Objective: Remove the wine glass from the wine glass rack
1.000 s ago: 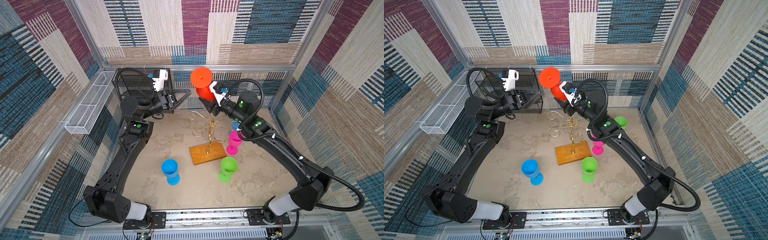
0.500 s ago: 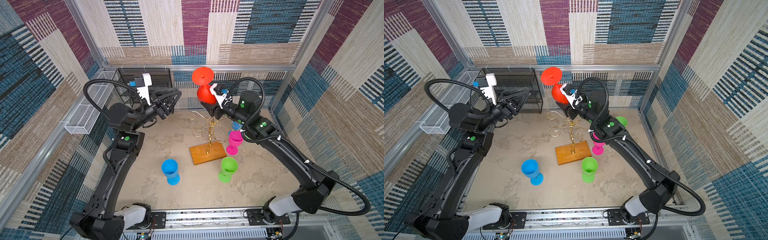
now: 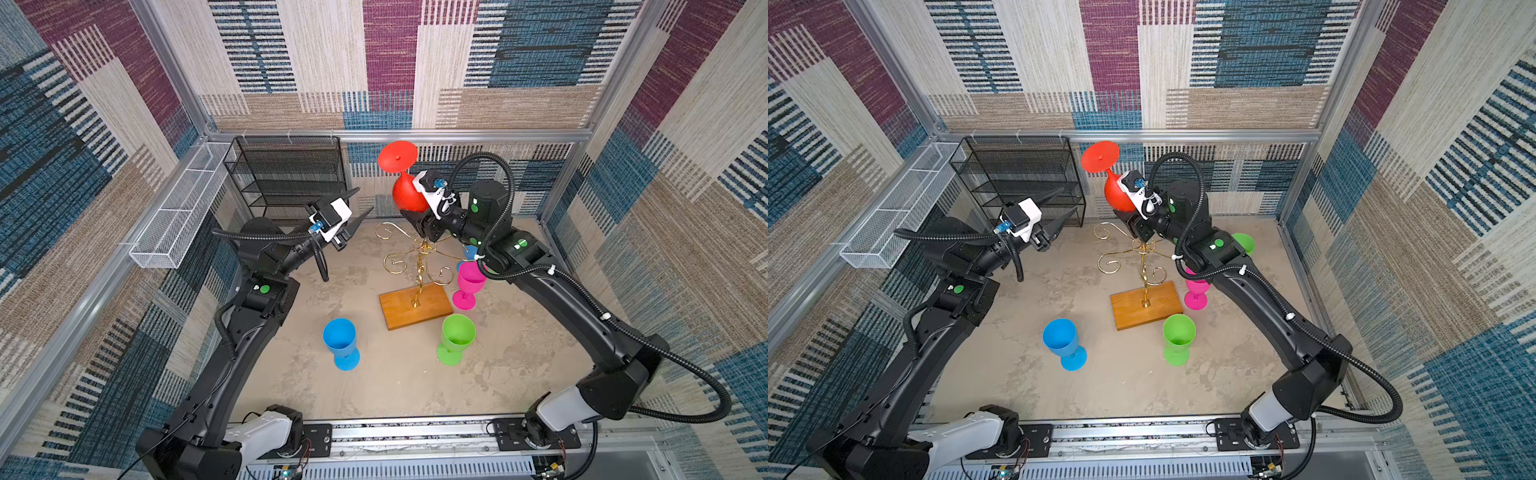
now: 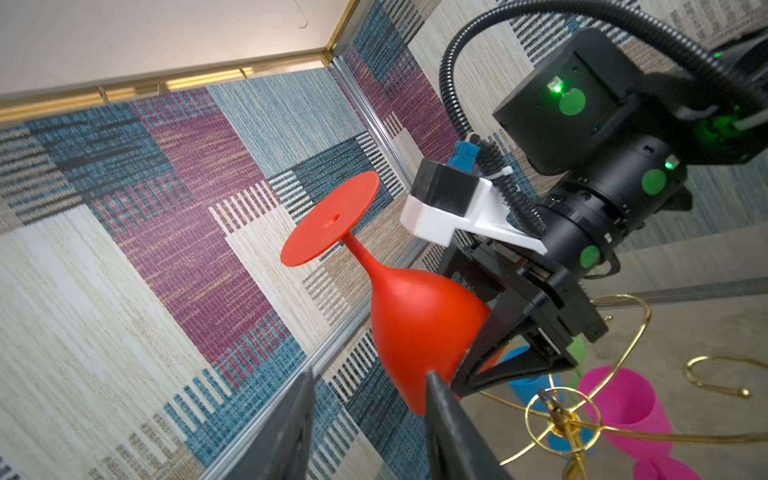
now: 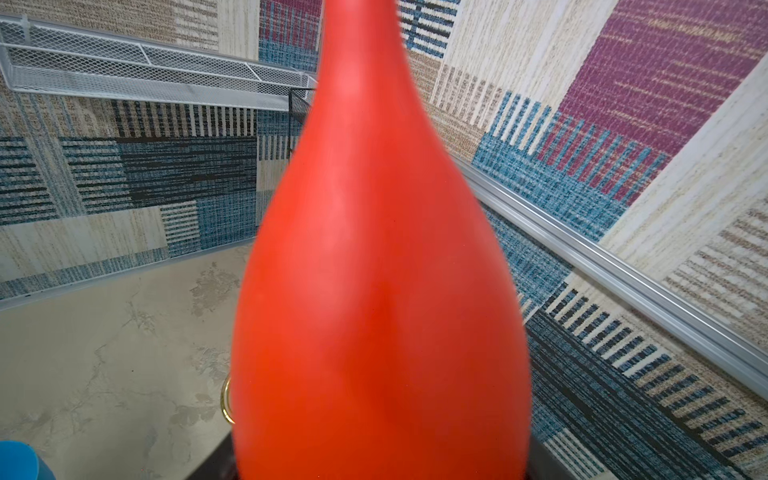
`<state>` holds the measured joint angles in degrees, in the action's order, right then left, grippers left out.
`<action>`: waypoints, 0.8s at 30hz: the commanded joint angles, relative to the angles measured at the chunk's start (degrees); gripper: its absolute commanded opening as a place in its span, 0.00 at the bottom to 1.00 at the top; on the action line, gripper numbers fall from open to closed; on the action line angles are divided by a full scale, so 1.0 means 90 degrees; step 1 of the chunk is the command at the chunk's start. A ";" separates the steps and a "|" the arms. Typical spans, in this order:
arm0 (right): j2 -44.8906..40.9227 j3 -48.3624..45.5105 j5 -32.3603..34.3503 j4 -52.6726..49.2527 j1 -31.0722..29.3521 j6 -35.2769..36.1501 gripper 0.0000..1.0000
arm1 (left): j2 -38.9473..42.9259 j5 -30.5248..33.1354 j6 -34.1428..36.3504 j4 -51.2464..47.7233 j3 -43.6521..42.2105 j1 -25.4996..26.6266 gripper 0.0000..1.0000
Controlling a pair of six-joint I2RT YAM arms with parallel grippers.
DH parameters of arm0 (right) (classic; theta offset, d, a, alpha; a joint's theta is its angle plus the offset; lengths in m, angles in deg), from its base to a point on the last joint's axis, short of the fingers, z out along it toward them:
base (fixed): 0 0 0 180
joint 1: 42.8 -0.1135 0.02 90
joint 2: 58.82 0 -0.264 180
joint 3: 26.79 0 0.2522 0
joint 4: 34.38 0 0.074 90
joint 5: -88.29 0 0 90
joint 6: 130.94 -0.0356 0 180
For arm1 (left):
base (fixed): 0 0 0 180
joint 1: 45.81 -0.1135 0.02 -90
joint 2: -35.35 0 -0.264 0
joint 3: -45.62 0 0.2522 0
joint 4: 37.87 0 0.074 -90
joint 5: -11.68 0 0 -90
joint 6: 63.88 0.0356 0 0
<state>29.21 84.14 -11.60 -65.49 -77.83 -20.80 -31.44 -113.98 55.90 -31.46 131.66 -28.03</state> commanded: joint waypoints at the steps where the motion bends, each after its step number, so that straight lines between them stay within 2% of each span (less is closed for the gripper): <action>1: 0.0033 0.0088 0.0006 0.0002 -0.0005 -0.0087 0.59 | -0.0033 0.0220 0.1249 0.0600 0.0073 0.0051 0.47; 5: 0.0072 0.0121 -0.0056 -0.0017 -0.0005 -0.0089 0.59 | -0.0199 0.0221 0.1733 0.0611 0.0339 0.0195 0.48; 8: 0.0082 0.0108 -0.0076 -0.0037 -0.0005 -0.0089 0.59 | -0.0321 0.0513 0.2008 0.0611 0.0502 0.0312 0.48; 24: 0.0053 0.0043 -0.0207 -0.0117 -0.0069 -0.0114 0.58 | -0.0898 0.0621 0.2382 0.0582 0.1067 0.0544 0.47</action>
<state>29.91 84.49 -12.69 -67.28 -78.27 -21.19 -39.11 -109.20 75.84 -27.57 140.29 -23.38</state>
